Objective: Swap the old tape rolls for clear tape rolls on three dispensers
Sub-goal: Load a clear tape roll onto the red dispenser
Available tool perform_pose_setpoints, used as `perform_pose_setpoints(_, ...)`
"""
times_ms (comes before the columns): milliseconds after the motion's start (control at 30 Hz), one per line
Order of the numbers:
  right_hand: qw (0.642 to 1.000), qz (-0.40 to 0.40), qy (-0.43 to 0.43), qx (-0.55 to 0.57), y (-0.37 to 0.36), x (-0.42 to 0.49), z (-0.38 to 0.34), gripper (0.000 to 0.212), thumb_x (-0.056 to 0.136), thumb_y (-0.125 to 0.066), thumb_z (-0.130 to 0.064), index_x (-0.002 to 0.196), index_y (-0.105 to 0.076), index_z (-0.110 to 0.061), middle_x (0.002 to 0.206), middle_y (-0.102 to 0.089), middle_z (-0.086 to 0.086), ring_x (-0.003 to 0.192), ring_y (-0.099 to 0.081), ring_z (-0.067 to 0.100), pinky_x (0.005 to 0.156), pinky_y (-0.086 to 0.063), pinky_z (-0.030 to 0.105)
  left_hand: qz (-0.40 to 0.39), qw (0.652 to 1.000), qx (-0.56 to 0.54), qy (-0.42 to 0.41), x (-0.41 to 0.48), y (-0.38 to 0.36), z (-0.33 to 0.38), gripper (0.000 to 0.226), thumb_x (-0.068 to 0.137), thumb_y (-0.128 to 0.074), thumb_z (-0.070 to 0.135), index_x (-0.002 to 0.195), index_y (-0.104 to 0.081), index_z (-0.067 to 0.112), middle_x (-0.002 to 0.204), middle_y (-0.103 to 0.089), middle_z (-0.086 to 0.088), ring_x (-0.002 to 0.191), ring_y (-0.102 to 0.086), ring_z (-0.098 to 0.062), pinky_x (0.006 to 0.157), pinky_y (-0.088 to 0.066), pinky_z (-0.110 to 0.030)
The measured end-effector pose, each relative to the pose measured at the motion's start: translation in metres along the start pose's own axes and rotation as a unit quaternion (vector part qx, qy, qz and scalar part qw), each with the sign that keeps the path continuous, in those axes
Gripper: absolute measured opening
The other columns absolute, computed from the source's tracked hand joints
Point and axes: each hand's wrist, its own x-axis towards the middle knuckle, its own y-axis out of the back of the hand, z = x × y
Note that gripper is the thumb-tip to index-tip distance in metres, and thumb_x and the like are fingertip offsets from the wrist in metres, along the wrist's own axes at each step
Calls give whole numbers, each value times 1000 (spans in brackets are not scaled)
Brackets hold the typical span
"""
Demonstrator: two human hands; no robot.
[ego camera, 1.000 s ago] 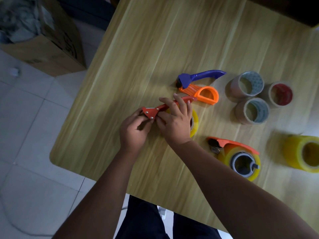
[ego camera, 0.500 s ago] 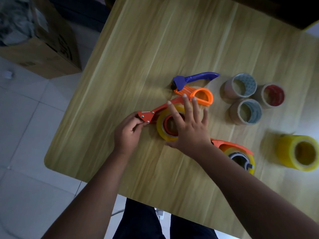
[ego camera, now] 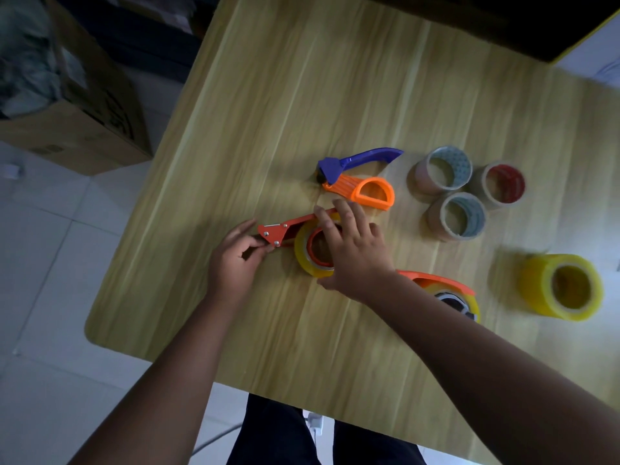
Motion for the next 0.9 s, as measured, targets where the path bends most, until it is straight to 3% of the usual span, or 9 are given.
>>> perform_pose_setpoints(67,1000,-5,0,-6,2,-4,1,127,65,-77,-62,154,8,-26,162,1,11,147,-3,35,108,-30,53,-22,1000,-9,2,-2,3,2,10,76,-80,10,75,-71,6,124,-65,-3,108,-55,4,87,-40,-5)
perform_pose_setpoints(200,1000,-24,-13,-7,0,-23,3,128,66,-74,-67,153,11,-27,161,-2,10,146,-4,34,110,-23,56,-79,997,-20,-14,-11,4,14,9,74,-81,6,76,-72,8,115,-70,-1,101,-66,-10,87,-50,-23)
perform_pose_setpoints(300,999,-43,-17,5,-6,-46,7,128,70,-71,-68,152,18,-27,162,1,10,147,-1,35,114,-13,60,-108,994,-11,-9,-24,0,21,10,72,-82,7,76,-72,8,111,-69,7,97,-66,-7,84,-51,-26)
perform_pose_setpoints(400,999,-45,-25,9,-14,-69,16,127,71,-71,-68,152,19,-28,163,0,11,148,-2,35,114,-8,63,-137,990,-5,-7,-38,-7,30,12,71,-83,7,78,-74,10,106,-64,24,94,-64,-2,81,-48,-13)
perform_pose_setpoints(600,998,-29,-34,32,-33,-101,35,130,67,-73,-69,154,15,-28,164,-5,11,149,-5,35,113,-5,67,-187,982,-6,1,-53,-22,46,15,70,-85,13,81,-76,11,109,-71,13,95,-66,2,84,-50,-19)
perform_pose_setpoints(733,997,-14,-13,79,-31,-114,48,124,68,-67,-74,152,16,-35,165,10,9,150,4,34,113,-3,67,-215,976,13,23,-53,-18,50,20,65,-88,10,79,-76,17,105,-66,31,97,-62,8,84,-42,-4)
perform_pose_setpoints(800,992,0,-52,119,-20,-122,71,112,75,-57,-77,151,17,-41,162,23,3,149,16,30,115,1,63,-220,975,28,31,-50,-11,46,30,62,-88,6,74,-72,28,104,-67,33,96,-59,16,84,-39,-2)
perform_pose_setpoints(900,958,78,-222,161,-10,-142,144,99,78,-52,-78,153,2,-44,165,8,0,150,9,28,118,-5,57,-207,974,68,68,-46,5,38,32,65,-87,7,72,-66,30,116,-69,10,98,-64,1,87,-44,-15)
